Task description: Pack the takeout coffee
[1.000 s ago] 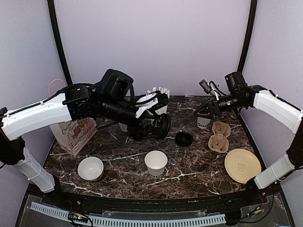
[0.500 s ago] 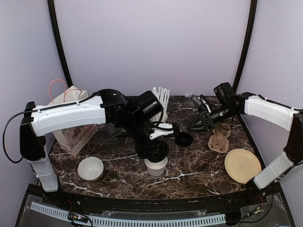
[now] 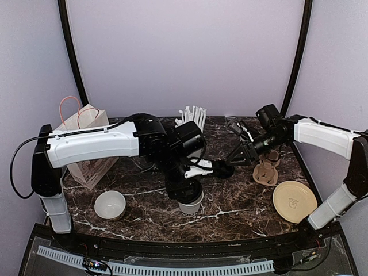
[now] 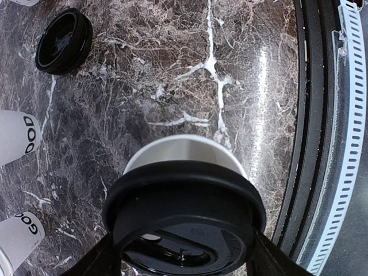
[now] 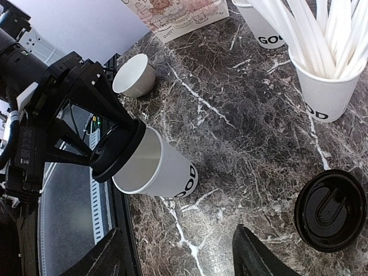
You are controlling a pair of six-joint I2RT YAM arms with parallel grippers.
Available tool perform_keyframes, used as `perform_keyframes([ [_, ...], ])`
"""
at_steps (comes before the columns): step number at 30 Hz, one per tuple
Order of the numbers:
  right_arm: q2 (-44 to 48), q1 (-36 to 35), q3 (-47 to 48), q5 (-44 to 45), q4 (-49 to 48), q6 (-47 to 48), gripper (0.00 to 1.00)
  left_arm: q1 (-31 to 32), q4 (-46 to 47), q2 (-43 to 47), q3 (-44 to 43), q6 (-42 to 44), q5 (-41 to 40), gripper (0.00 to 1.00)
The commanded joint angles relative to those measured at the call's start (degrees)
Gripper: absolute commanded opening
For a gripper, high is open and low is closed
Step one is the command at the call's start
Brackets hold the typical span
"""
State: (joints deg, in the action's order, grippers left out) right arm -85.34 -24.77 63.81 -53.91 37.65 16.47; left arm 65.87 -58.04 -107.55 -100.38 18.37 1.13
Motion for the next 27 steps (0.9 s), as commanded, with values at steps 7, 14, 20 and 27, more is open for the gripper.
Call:
perform_keyframes([
  [7, 0.0, -0.5, -0.2, -0.2, -0.4, 0.8, 0.63, 0.2, -1.7, -1.9, -2.4, 0.0, -2.4, 0.63],
  [14, 0.1, -0.5, -0.6, 0.0, -0.7, 0.9, 0.63, 0.4, -1.3, -3.2, -3.3, 0.1, -1.3, 0.64],
  [20, 0.6, -0.5, -0.8, 0.1, -0.7, 0.9, 0.63, 0.7, -0.9, -3.9, -3.4, 0.2, -1.2, 0.68],
  [27, 0.9, -0.5, -1.4, 0.1, -0.8, 0.8, 0.63, 1.2, 0.8, -2.9, -4.3, 0.0, 1.7, 0.75],
])
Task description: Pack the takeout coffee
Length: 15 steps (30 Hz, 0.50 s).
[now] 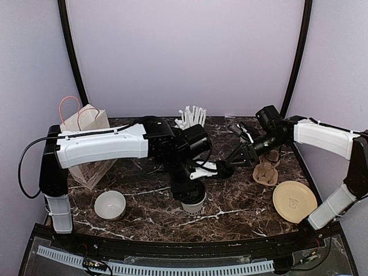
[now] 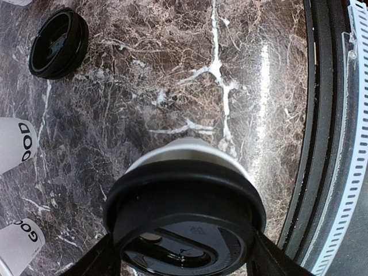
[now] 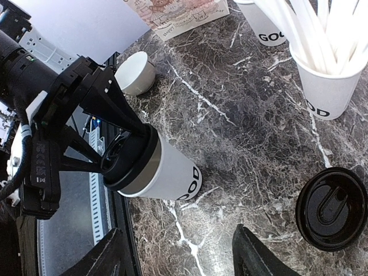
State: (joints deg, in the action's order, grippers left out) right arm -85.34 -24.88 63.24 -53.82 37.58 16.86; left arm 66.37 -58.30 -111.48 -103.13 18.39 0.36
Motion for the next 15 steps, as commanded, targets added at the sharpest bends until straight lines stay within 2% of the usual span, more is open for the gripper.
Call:
perform_keyframes([
  [1, 0.9, -0.4, -0.8, 0.0, -0.7, 0.4, 0.63, 0.7, 1.6, 1.6, -1.4, 0.0, 2.4, 0.76],
  [2, 0.9, -0.5, -0.8, 0.0, -0.5, 0.4, 0.63, 0.7, 2.2, 2.1, -1.2, -0.1, 2.2, 0.9],
  [4, 0.8, -0.4, -0.6, 0.1, -0.2, 0.4, 0.64, 0.7, 3.1, 3.1, -0.7, -0.1, 1.1, 0.98],
  [12, 0.8, -0.4, -1.1, 0.5, -0.4, -0.4, 0.64, 0.6, 8.8, 9.6, 2.6, -1.7, -5.0, 0.99],
  [15, 1.3, -0.5, -3.6, -0.3, -3.5, -5.2, 0.66, 0.1, 12.4, 13.8, 6.5, -4.7, -7.8, 0.99],
])
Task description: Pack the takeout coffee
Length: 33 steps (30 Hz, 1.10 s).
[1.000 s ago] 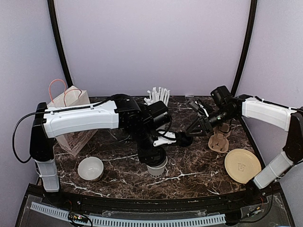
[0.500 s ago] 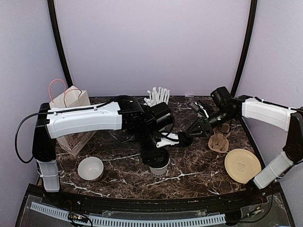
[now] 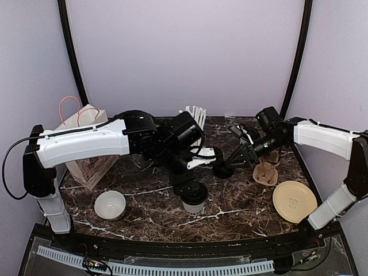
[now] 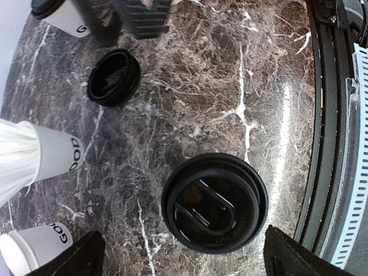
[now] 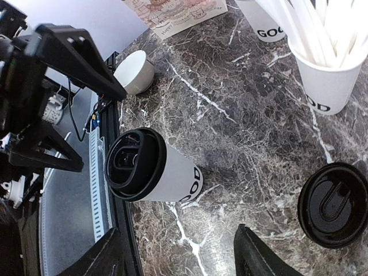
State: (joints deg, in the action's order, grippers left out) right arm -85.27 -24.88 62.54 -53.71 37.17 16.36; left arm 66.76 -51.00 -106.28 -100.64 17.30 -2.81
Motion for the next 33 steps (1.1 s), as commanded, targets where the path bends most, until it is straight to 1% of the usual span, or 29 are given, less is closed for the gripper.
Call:
perform_keyframes([
  [1, 1.3, -0.4, -4.3, -1.5, -4.8, -6.5, 0.68, -1.1, 6.7, 10.5, 5.9, -6.5, -4.8, 0.99],
  [2, 1.3, -0.4, -6.0, -2.9, -6.3, -8.5, 0.69, -1.9, 7.3, 11.3, 6.8, -8.5, -4.6, 0.99],
  [3, 1.3, -0.5, -7.6, -4.3, -8.0, -10.6, 0.7, -4.2, 8.7, 12.5, 8.7, -13.4, -2.6, 0.99],
  [4, 1.0, -0.5, -9.4, -5.8, -9.7, -12.4, 0.71, -6.7, 9.4, 13.1, 9.8, -16.3, -1.1, 0.95],
  [5, 0.8, -0.7, -10.6, -7.2, -11.1, -14.0, 0.72, -7.9, 10.9, 14.2, 12.2, -21.0, 1.6, 0.92],
  [6, 0.5, -1.2, -11.4, -8.1, -12.4, -15.0, 0.73, -9.5, 11.7, 15.2, 13.4, -22.9, 3.3, 0.87],
  [7, 0.2, -1.7, -12.0, -8.5, -13.3, -15.9, 0.73, -10.1, 13.6, 15.7, 16.2, -25.9, 6.1, 0.86],
  [8, -0.3, -2.4, -12.2, -8.6, -13.8, -16.3, 0.72, -10.9, 16.4, 16.8, 17.6, -27.1, 7.8, 0.83],
  [9, -1.0, -3.1, -12.2, -8.8, -14.2, -16.4, 0.7, -11.2, 18.0, 17.2, 20.6, -29.0, 11.2, 0.81],
  [10, -1.7, -3.9, -12.1, -9.0, -14.4, -16.4, 0.65, -11.8, 20.7, 17.6, 23.0, -31.1, 14.6, 0.78],
  [12, -3.4, -5.6, -11.4, -9.7, -14.2, -17.6, 0.61, -12.7, 22.9, 17.2, 25.2, -33.6, 18.2, 0.73],
  [13, -4.3, -6.5, -10.8, -10.3, -13.8, -17.5, 0.59, -12.8, 23.4, 17.0, 25.7, -34.1, 19.2, 0.71],
  [14, -5.3, -7.3, -10.1, -10.8, -13.3, -17.3, 0.57, -12.9, 24.1, 16.5, 26.3, -34.6, 20.9, 0.7],
  [18, -9.2, -10.4, -6.6, -11.3, -10.5, -14.5, 0.52, -13.0, 26.0, 15.7, 27.7, -35.2, 23.3, 0.7],
  [23, -11.4, -12.4, -4.8, -13.4, -10.2, -14.1, 0.5, -13.0, 27.4, 14.0, 28.5, -35.3, 26.3, 0.69],
  [28, -13.1, -12.8, -3.4, -12.6, -10.1, -15.1, 0.49, -13.1, 27.0, 12.0, 28.5, -35.0, 26.0, 0.61],
  [33, -14.5, -13.1, -2.6, -12.6, -9.2, -14.6, 0.46, -13.1, 26.1, 10.5, 28.4, -34.6, 25.5, 0.56],
])
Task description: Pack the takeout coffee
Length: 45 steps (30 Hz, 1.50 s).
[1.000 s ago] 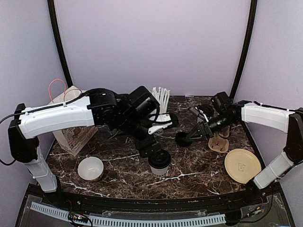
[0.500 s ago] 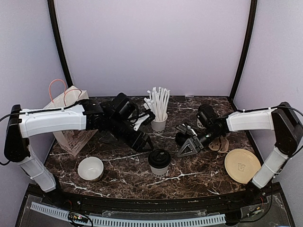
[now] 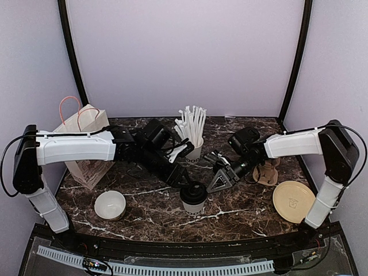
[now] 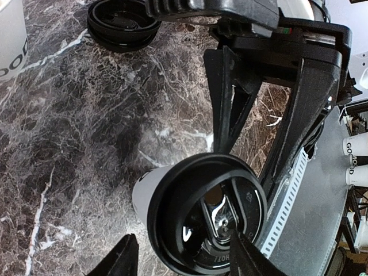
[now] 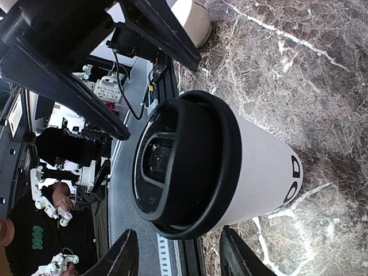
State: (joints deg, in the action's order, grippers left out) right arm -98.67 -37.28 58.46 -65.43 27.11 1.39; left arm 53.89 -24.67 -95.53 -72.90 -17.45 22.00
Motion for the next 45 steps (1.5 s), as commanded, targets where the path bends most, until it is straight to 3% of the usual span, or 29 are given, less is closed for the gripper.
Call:
perform_keyframes([
  [1, -1.2, -0.8, 1.5, -0.9, 0.7, 0.4, 0.46, -0.2, -0.3, -0.4, 0.7, 0.2, 0.7, 0.55],
  [13, -4.0, -1.2, 2.7, 1.8, 1.3, -0.4, 0.39, -0.2, 0.0, -1.8, 2.8, 0.3, 1.0, 0.43],
  [23, -6.5, -1.2, 4.4, 17.2, 4.5, 0.0, 0.3, -0.2, -1.4, -3.0, 3.7, 1.1, -1.0, 0.38],
  [35, -11.2, -2.1, 8.7, 23.7, 7.7, 1.4, 0.3, -0.1, -2.9, -4.5, 4.1, 1.9, -3.7, 0.35],
  [41, -10.1, -2.3, 12.1, 15.7, 12.6, 6.8, 0.36, -0.2, -3.6, -2.7, 2.9, 2.9, -5.3, 0.39],
  [45, -6.6, -2.0, 14.6, 12.3, 16.9, 11.1, 0.47, -0.1, -0.4, 1.1, 2.1, 3.8, -6.6, 0.55],
])
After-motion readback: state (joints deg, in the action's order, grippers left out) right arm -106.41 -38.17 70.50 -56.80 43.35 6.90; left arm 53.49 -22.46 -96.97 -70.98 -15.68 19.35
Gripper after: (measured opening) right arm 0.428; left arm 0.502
